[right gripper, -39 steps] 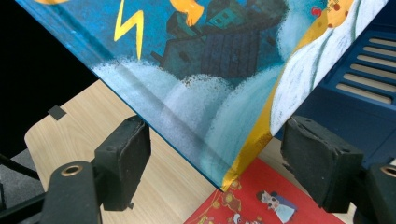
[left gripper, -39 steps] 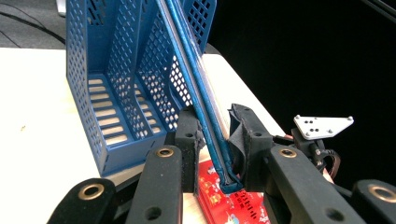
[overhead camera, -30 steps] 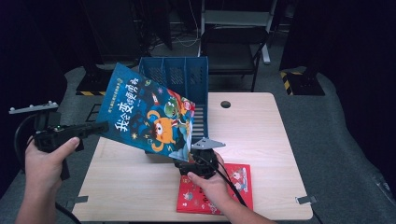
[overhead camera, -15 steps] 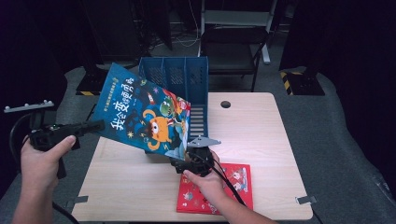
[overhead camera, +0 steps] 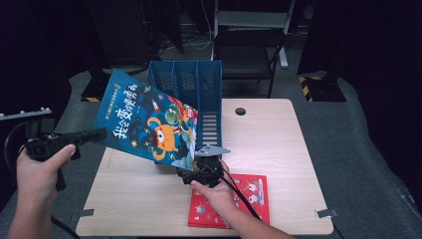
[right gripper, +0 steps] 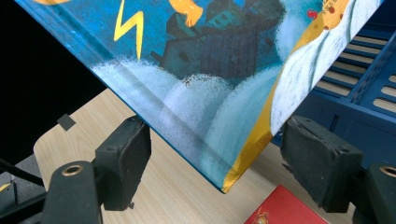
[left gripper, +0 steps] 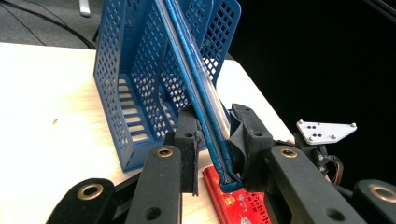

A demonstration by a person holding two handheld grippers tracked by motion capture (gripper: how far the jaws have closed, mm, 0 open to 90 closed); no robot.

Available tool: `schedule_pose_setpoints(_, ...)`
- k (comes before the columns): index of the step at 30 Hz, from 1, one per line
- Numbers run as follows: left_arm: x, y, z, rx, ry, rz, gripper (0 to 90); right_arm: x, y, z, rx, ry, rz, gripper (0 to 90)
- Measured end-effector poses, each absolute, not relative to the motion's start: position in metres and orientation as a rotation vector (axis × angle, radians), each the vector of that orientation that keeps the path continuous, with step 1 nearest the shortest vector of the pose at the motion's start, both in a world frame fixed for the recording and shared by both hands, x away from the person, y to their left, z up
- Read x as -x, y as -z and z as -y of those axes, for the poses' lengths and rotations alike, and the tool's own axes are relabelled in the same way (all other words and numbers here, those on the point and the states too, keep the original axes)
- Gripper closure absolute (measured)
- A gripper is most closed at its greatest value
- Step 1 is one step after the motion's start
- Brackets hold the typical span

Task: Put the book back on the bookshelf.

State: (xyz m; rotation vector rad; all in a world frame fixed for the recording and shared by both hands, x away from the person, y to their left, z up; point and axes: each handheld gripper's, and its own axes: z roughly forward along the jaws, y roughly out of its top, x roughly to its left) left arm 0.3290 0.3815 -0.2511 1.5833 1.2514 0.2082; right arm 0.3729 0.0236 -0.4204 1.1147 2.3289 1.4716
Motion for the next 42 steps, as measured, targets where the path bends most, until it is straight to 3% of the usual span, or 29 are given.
schedule_pose_setpoints(17,-0.333,0.252,-0.384,-1.578,-0.200,-1.272,73.5,-0.378,0.423,-0.027,-1.119,-1.475,-2.338,24.6)
schedule_pose_setpoints(42,-0.331,0.220,-0.400,-1.540,-0.234,-1.287,73.1,-0.385,0.387,-0.043,-1.072,-1.472,-2.335,26.4)
